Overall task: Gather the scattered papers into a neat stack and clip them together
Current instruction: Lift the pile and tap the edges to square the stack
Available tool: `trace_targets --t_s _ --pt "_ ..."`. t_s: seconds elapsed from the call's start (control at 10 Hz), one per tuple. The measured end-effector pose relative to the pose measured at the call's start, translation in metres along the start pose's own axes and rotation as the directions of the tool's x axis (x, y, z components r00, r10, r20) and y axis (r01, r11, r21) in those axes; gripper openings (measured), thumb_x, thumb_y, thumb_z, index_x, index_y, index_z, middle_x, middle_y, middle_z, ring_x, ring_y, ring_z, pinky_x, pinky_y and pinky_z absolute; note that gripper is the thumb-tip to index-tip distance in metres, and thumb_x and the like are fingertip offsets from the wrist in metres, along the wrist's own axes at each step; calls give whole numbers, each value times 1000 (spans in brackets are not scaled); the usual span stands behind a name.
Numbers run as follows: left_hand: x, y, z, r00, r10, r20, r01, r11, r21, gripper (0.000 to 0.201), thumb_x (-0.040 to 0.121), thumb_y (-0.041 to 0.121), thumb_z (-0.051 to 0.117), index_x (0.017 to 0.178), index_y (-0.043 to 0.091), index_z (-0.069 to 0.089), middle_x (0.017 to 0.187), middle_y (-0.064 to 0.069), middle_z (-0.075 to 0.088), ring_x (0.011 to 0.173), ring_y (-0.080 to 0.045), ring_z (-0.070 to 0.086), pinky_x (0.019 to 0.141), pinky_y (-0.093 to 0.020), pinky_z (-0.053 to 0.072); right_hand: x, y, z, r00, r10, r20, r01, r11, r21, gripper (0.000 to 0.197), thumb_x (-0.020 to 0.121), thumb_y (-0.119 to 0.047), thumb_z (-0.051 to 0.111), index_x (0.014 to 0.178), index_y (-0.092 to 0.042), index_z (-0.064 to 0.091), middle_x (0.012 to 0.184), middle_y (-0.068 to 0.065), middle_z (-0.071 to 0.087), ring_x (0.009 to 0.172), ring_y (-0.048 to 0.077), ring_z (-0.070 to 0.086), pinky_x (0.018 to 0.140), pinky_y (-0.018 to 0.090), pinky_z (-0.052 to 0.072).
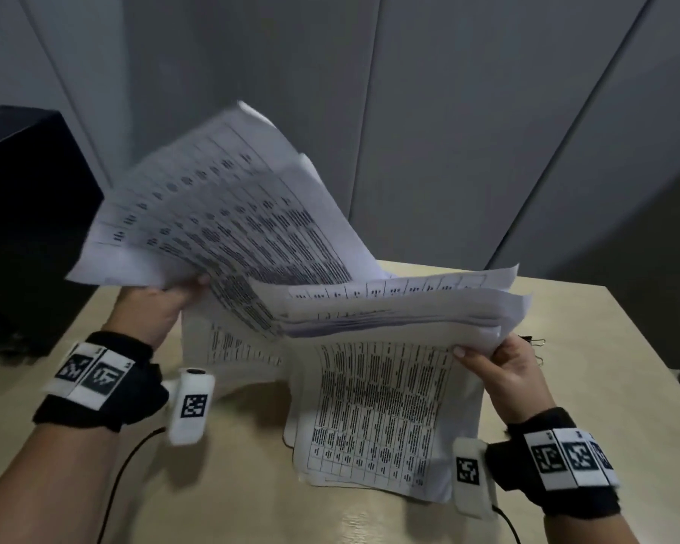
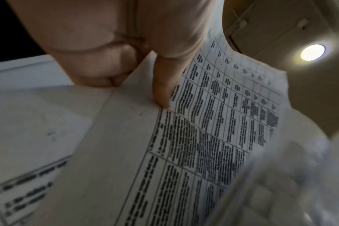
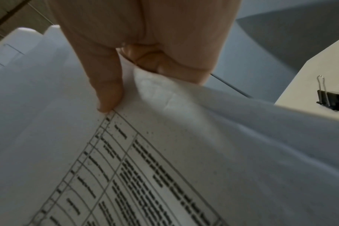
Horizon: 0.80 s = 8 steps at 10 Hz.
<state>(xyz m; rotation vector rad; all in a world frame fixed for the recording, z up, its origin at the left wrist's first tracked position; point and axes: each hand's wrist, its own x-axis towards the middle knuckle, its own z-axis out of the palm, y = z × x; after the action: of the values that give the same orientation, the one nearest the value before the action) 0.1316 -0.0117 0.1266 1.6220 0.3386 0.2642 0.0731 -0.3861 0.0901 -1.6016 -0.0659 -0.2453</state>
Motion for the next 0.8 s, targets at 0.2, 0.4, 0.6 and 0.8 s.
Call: trace_targets --t_s 0.2,0.4,0.6,0.8 --pt "-15 8 30 985 -60 160 64 998 -17 49 87 -2 56 134 -6 42 140 -17 43 134 -17 39 72 14 16 1 -3 8 999 12 35 -12 1000 19 33 75 17 57 77 -13 70 71 -8 73 69 4 67 65 16 54" --pt "-22 3 51 967 -107 232 69 984 165 42 96 6 44 137 1 37 143 -13 43 128 -25 43 93 -19 31 0 -4 10 1000 2 9 -3 999 41 37 75 18 57 79 -17 70 75 -7 74 74 5 67 70 18 55" --pt "-7 -1 28 872 97 480 -9 983 -182 38 60 36 85 93 25 70 84 12 73 82 -3 67 69 -18 53 -2 -3 8 1000 2 9 -3 996 86 54 78 20 51 79 -29 74 76 -10 74 76 3 67 71 16 54" --pt "-23 -18 33 867 95 489 36 967 -252 39 62 12 87 85 33 63 65 29 67 68 12 64 64 -8 51 4 -7 14 999 33 -2 -33 992 121 37 80 17 50 89 -16 62 77 -9 73 76 4 66 71 18 54"
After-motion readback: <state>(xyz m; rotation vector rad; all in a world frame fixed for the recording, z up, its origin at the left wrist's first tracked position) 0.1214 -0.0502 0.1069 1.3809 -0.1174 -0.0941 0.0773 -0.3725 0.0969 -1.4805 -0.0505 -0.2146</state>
